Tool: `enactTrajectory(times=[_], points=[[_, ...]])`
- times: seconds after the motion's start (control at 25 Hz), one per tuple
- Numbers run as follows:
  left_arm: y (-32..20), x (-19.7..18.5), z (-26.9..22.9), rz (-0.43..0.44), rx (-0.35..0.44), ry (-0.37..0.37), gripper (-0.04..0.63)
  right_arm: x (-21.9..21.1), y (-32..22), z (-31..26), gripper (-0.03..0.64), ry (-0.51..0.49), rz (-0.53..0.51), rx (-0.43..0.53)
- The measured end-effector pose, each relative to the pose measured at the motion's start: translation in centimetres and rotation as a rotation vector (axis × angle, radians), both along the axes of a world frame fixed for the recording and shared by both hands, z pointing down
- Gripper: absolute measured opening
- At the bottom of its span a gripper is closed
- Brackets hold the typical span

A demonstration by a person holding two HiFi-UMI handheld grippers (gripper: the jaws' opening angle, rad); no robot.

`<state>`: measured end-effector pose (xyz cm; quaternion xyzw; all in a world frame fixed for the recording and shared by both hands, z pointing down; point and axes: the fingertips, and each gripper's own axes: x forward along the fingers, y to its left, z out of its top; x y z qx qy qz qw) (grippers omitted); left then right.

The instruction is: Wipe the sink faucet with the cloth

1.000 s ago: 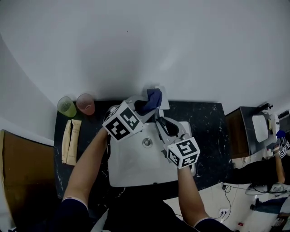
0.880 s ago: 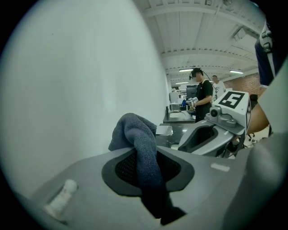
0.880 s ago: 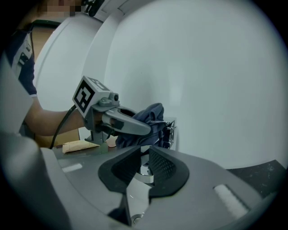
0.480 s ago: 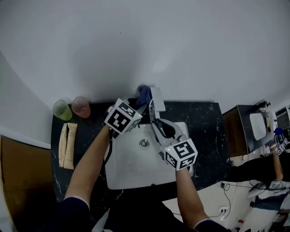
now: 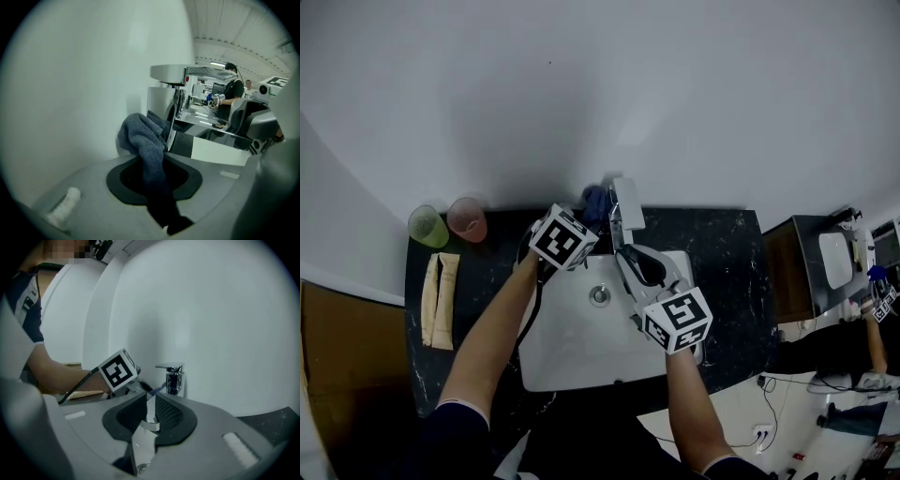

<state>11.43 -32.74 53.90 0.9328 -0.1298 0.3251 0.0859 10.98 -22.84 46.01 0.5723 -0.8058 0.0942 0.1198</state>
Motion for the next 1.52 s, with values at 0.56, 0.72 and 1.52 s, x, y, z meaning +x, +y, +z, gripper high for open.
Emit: enactTrajectory(times=[0.56, 0.72, 1.52], points=[[4.5, 0.1, -0.6, 0.135, -0.017, 0.022, 0.075, 0.2, -0.1, 0.1, 0.054, -0.014, 0.009, -0.003], [5.8, 0.1, -1.1, 0.162, -0.017, 0.049, 0.074, 0.2, -0.2, 0.1, 0.054, 0.026, 0.010, -0.009], [14.9, -3.5, -2.6, 0.373, 0.030, 0.051, 0.075, 2.8, 5.3, 1.2, 0.142, 0.020, 0.007, -0.047]])
